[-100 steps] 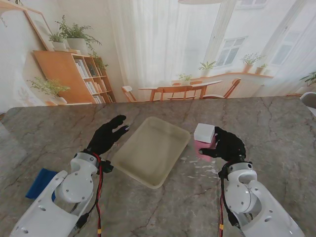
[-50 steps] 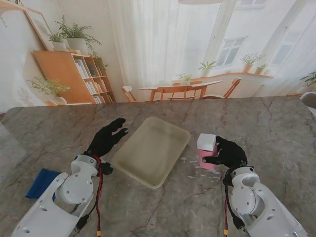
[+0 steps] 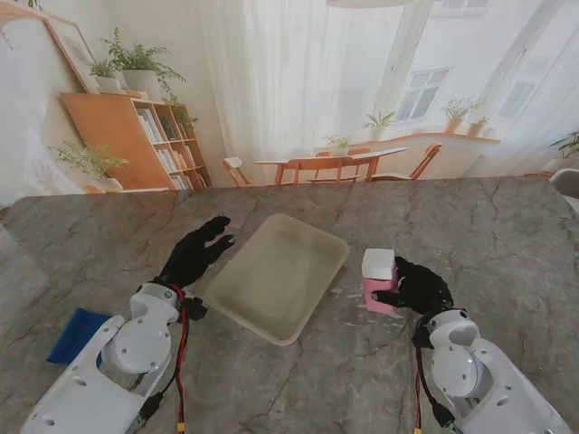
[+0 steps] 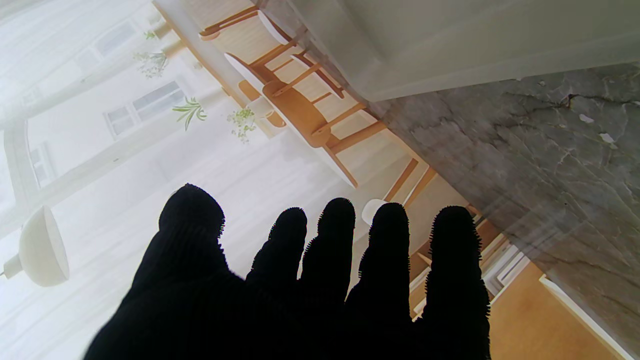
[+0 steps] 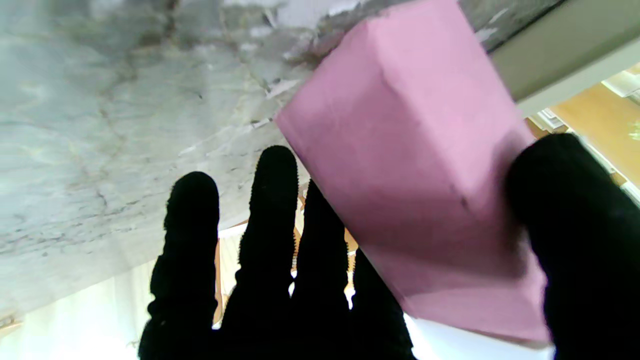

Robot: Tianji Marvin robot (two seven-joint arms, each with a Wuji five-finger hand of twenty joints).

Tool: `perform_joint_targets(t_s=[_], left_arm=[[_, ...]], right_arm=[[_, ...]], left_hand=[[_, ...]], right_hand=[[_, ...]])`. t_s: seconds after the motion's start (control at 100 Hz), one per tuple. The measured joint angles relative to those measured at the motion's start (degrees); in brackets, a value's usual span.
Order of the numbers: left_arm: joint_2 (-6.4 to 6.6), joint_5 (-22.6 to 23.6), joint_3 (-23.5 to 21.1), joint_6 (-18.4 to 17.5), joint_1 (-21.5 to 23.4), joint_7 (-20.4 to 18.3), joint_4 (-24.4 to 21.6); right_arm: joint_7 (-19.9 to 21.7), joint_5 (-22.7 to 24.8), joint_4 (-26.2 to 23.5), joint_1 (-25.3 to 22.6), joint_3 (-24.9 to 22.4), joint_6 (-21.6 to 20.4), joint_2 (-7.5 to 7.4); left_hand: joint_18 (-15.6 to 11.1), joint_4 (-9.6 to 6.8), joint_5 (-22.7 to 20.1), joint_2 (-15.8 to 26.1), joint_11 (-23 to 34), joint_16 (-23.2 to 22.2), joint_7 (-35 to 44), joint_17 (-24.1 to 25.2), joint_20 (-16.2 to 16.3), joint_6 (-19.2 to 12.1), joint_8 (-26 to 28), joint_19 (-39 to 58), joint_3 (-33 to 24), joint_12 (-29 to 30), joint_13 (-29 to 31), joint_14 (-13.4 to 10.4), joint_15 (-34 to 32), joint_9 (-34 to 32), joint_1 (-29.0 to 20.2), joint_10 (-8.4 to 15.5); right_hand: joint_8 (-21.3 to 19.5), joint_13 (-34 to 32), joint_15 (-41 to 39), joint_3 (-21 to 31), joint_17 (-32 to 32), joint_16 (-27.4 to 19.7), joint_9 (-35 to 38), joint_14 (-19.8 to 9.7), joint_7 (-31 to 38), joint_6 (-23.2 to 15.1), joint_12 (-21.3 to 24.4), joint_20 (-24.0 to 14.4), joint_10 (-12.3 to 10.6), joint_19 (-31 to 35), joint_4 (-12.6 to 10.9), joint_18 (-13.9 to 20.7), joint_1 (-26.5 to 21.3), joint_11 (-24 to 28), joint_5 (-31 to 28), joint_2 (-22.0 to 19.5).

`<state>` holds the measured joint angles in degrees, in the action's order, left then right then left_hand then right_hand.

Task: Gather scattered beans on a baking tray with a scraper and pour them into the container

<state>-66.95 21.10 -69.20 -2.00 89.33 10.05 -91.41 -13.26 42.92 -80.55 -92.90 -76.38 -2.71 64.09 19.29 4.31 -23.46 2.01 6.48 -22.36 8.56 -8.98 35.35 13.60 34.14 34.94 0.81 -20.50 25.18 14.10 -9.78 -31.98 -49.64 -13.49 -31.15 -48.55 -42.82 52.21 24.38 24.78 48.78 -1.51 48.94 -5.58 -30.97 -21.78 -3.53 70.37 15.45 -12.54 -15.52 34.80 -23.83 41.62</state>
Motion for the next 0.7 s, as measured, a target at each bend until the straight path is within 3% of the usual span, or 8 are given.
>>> perform_joint_targets(t_s=[0.18, 0.39, 0.53, 0.7], left_arm=[[-0.01, -0.2, 0.0, -0.1, 0.0, 0.0, 0.1], [-0.02, -0.6, 0.0, -0.2, 0.0, -0.1, 0.1], [-0.04, -0.7, 0.0, -0.3, -0.1, -0.1, 0.3], [-0.04, -0.8, 0.0, -0.4, -0.1, -0.1, 0.3]], right_arm=[[3.5, 1.1, -1.2, -1.7, -1.4, -0.7, -0.53], [8.0, 0.3, -3.0, -3.7, -3.0, -0.5, -1.08], [13.3, -1.2, -5.2, -4.6, -4.0, -0.2, -1.64], [17.1, -1.6, -6.7, -5.0, -4.7, -0.1, -2.29]], left_hand=[[0.0, 0.00, 0.0, 0.0, 0.0, 0.0, 0.0, 0.0, 0.0, 0.0, 0.0, 0.0, 0.0, 0.0, 0.0, 0.0, 0.0, 0.0, 0.0, 0.0], [0.0, 0.00, 0.0, 0.0, 0.0, 0.0, 0.0, 0.0, 0.0, 0.0, 0.0, 0.0, 0.0, 0.0, 0.0, 0.0, 0.0, 0.0, 0.0, 0.0], [0.0, 0.00, 0.0, 0.0, 0.0, 0.0, 0.0, 0.0, 0.0, 0.0, 0.0, 0.0, 0.0, 0.0, 0.0, 0.0, 0.0, 0.0, 0.0, 0.0], [0.0, 0.00, 0.0, 0.0, 0.0, 0.0, 0.0, 0.0, 0.5, 0.0, 0.0, 0.0, 0.0, 0.0, 0.4, 0.0, 0.0, 0.0, 0.0, 0.0]], right_hand=[[-2.2, 5.0, 1.8, 1.3, -4.2, -0.2, -5.0, 2.7, -6.1, 1.9, 0.1, 0.0, 2.1, -1.5, -2.2, -1.1, 1.6, -0.8, 1.4, -3.3], [-2.9, 14.2, 6.9, 2.0, -12.2, -0.5, -14.5, 7.6, -18.5, 8.6, 1.1, 0.6, 9.9, -5.7, -4.8, -3.3, 2.9, -7.3, 4.9, -8.6], [-4.3, 21.5, 10.1, 2.0, -17.0, -0.5, -21.8, 8.3, -29.4, 13.5, 2.2, 2.1, 14.9, -8.1, -5.3, -4.5, 2.3, -13.3, 7.5, -11.3], [-4.3, 25.2, 14.2, 1.3, -19.4, -1.5, -26.6, 9.8, -36.4, 18.8, 3.3, 2.7, 19.3, -9.3, -6.6, -4.6, 2.3, -17.8, 9.3, -13.5]])
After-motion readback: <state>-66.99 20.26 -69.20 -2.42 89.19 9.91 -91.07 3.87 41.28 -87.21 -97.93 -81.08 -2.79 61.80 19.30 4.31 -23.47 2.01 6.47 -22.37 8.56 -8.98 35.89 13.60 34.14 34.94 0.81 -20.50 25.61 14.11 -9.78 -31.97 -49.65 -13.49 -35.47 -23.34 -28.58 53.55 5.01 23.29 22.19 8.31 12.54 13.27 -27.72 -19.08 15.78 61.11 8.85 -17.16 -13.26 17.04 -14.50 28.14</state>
